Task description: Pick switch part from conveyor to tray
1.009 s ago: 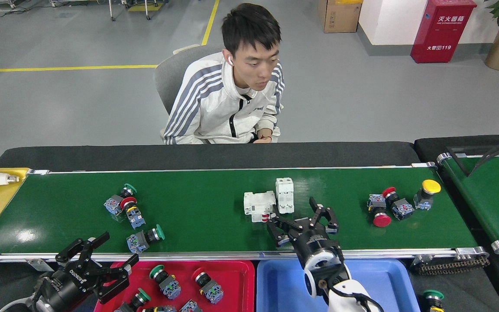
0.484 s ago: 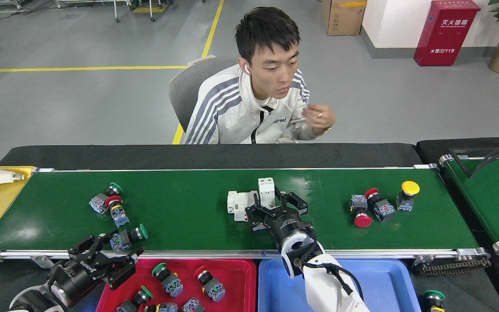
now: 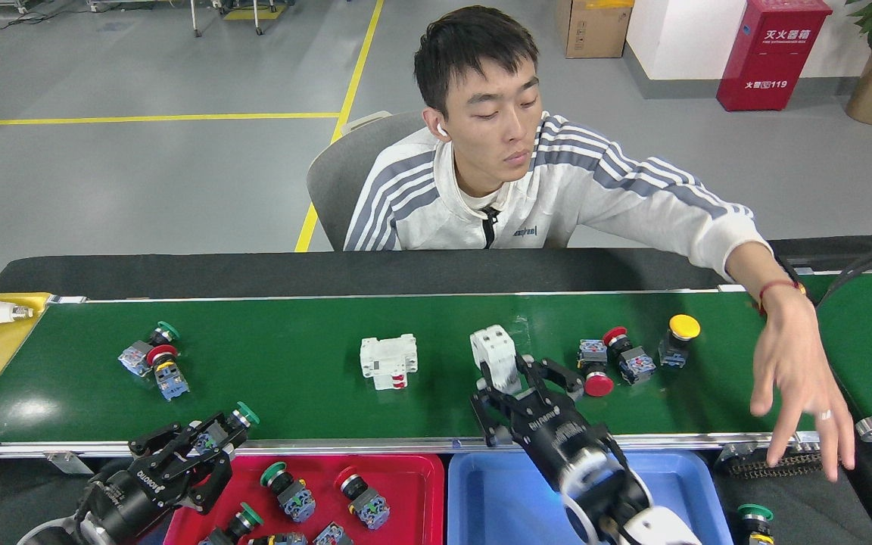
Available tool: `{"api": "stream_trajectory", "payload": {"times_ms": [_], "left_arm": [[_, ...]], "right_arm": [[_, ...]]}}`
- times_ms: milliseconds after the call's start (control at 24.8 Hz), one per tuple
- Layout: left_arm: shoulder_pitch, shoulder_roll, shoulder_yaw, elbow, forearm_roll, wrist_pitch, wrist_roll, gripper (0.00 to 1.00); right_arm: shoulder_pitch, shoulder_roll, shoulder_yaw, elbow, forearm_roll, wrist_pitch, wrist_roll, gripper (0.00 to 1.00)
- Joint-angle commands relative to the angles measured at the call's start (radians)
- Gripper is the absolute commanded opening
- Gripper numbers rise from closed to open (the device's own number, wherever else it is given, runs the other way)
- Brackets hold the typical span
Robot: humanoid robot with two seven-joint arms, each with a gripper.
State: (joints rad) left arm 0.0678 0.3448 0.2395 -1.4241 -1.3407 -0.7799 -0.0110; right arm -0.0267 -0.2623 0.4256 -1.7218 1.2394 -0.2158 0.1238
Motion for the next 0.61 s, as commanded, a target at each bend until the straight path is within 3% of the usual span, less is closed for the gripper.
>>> {"api": "stream_trajectory", "payload": {"times_ms": [0, 40, 81, 121, 161, 323, 444, 484, 525, 565], "left_arm": [[0.047, -0.01, 0.053, -0.081, 0.006, -0.005, 0.006, 1.0], [0.069, -0.021, 0.061, -0.099, 0.006, -0.005, 0.006, 1.0], [0.078, -0.024, 0.066, -0.105, 0.006, -0.005, 0.006, 1.0], [0.086, -0.026, 0.067, -0.107, 0.008, -0.005, 0.006, 1.0], [0.089, -0.026, 0.067, -0.107, 0.006, -0.005, 0.006, 1.0], [0.09, -0.029, 0.084, -0.107, 0.006, -0.005, 0.006, 1.0], [0.083, -0.049, 0.096, -0.105, 0.008, -0.005, 0.005, 1.0], [0.073, -0.052, 0.092, -0.098, 0.005, 0.094, 0.005, 1.0], [0.07, -0.044, 0.084, -0.088, 0.005, 0.233, 0.003, 1.0], [0.07, -0.04, 0.083, -0.084, 0.005, 0.307, 0.003, 1.0]], "right_arm": [[0.033, -0.04, -0.018, -0.039, -0.009, -0.128, -0.018, 0.12], [0.053, -0.054, -0.036, -0.038, -0.011, -0.152, -0.026, 0.27], [0.067, -0.058, -0.05, -0.038, -0.011, -0.172, -0.032, 0.52], [0.091, -0.055, -0.07, -0.038, -0.012, -0.197, -0.036, 0.91], [0.117, -0.051, -0.099, -0.039, -0.014, -0.223, -0.038, 0.99], [0.146, -0.012, -0.217, -0.036, -0.015, -0.238, -0.035, 0.99], [0.151, 0.137, -0.34, -0.021, -0.003, -0.117, -0.033, 0.99], [0.151, 0.183, -0.355, -0.019, 0.008, -0.053, -0.032, 0.99], [0.151, 0.212, -0.357, -0.019, 0.025, 0.028, -0.033, 0.98], [0.153, 0.224, -0.357, -0.019, 0.037, 0.087, -0.035, 0.98]]}}
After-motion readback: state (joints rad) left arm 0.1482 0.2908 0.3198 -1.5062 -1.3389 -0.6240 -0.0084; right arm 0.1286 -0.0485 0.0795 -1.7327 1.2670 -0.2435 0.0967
